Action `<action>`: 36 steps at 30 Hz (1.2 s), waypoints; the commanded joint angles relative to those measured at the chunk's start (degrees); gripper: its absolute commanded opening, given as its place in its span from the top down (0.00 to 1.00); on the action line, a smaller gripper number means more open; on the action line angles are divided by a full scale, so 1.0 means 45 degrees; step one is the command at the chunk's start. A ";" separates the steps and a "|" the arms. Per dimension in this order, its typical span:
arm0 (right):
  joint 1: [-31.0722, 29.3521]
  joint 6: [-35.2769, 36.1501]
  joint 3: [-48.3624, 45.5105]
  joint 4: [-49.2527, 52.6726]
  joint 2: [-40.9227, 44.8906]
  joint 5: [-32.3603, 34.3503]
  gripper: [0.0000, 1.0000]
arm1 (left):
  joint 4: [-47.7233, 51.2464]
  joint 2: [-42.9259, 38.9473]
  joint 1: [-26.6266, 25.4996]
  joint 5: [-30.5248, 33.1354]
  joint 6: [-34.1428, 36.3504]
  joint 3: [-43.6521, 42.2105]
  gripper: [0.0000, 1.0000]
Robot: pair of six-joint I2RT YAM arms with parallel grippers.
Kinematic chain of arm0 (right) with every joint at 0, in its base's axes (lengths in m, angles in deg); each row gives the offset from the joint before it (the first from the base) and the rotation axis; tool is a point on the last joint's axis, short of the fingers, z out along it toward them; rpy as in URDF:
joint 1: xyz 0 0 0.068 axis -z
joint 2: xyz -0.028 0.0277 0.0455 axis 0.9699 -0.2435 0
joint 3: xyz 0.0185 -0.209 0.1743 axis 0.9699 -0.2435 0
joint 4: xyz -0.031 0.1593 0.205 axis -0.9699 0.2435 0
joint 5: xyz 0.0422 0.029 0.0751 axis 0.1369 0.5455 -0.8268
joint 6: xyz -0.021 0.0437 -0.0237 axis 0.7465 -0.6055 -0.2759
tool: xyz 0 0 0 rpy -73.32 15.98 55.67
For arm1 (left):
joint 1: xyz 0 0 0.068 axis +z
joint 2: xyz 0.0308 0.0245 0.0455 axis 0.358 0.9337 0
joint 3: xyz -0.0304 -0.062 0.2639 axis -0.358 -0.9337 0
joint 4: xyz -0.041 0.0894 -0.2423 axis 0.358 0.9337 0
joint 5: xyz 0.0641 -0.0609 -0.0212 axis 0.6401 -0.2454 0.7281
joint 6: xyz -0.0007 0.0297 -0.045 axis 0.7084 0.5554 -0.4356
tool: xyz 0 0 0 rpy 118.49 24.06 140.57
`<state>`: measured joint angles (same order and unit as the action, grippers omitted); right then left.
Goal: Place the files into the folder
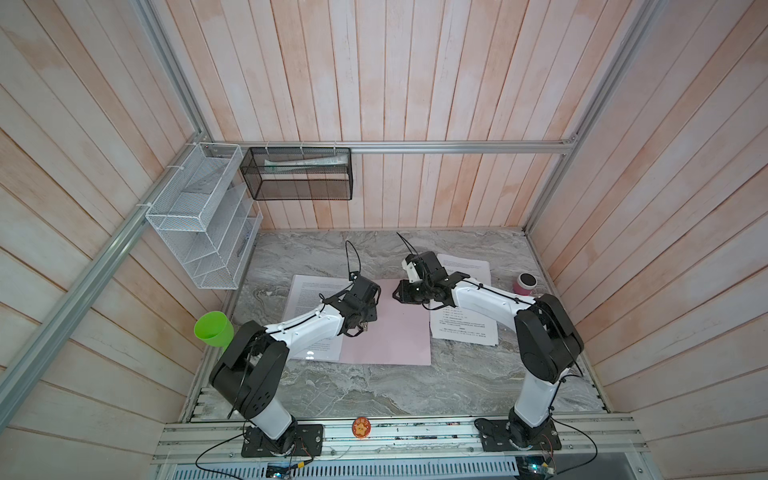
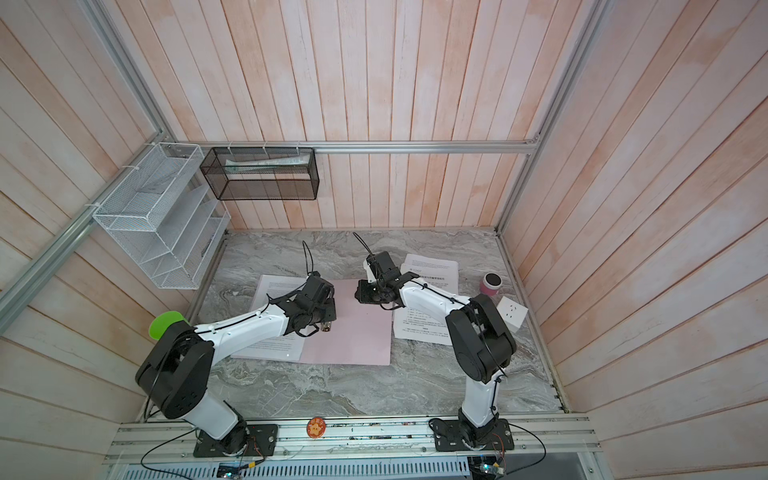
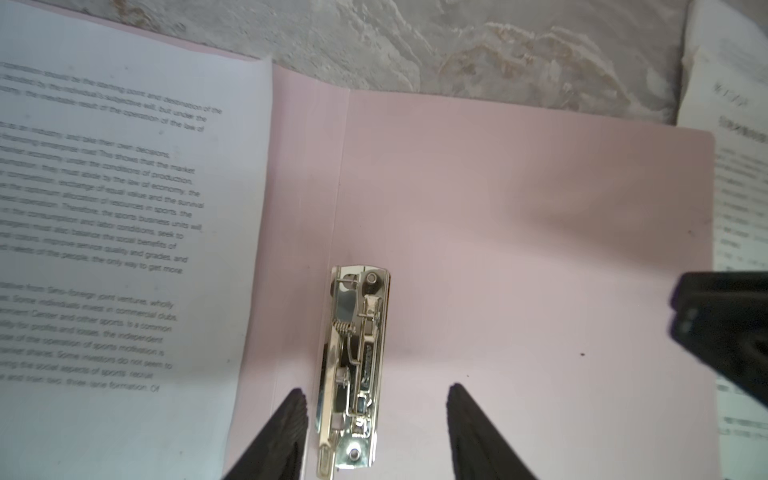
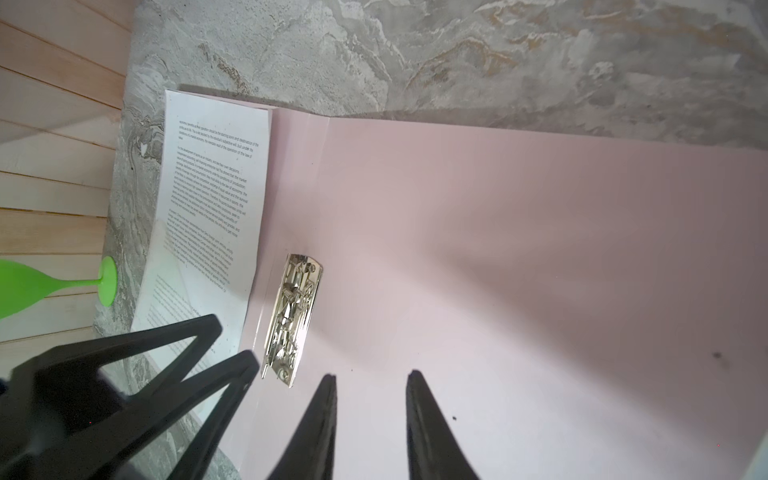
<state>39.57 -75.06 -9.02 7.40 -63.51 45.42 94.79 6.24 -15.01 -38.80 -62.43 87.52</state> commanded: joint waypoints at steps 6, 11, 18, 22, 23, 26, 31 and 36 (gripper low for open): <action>0.0086 -0.0250 -0.0250 0.0164 0.0641 -0.0332 0.73 | -0.0730 0.1315 0.0357 0.0026 -0.0225 0.0103 0.53; 0.0254 -0.0366 -0.0591 -0.0005 0.0680 -0.0531 0.73 | -0.0864 0.2013 0.0379 -0.0115 -0.0414 0.0394 0.57; 0.0511 -0.0295 -0.0586 -0.0056 0.0525 -0.0792 0.73 | -0.0909 0.2767 0.0418 -0.0037 -0.0761 0.1122 0.61; 0.0623 -0.0119 -0.0556 0.0011 0.0561 -0.0832 0.74 | -0.0742 0.3094 0.0475 0.0144 -0.1003 0.1510 0.68; 0.0657 -0.0097 -0.0555 0.0014 0.0563 -0.0821 0.73 | -0.0750 0.3182 0.0492 0.0116 -0.1053 0.1576 0.70; 0.0804 -0.0055 -0.0603 -0.0064 0.0514 -0.0926 0.74 | -0.0580 0.3423 0.0509 0.0407 -0.1391 0.1751 0.71; 0.0940 0.0042 -0.0547 -0.0228 0.0390 -0.1043 0.74 | -0.0568 0.3630 0.0803 0.0673 -0.1821 0.1778 0.74; 0.0975 0.0099 -0.0247 -0.0298 0.0119 -0.1180 0.75 | -0.0807 0.3821 0.1288 0.0696 -0.2022 0.1709 0.77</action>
<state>43.75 -75.60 -11.54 6.66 -61.77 41.23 89.92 20.80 -10.86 -36.62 -70.08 95.36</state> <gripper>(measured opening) 0.248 0.234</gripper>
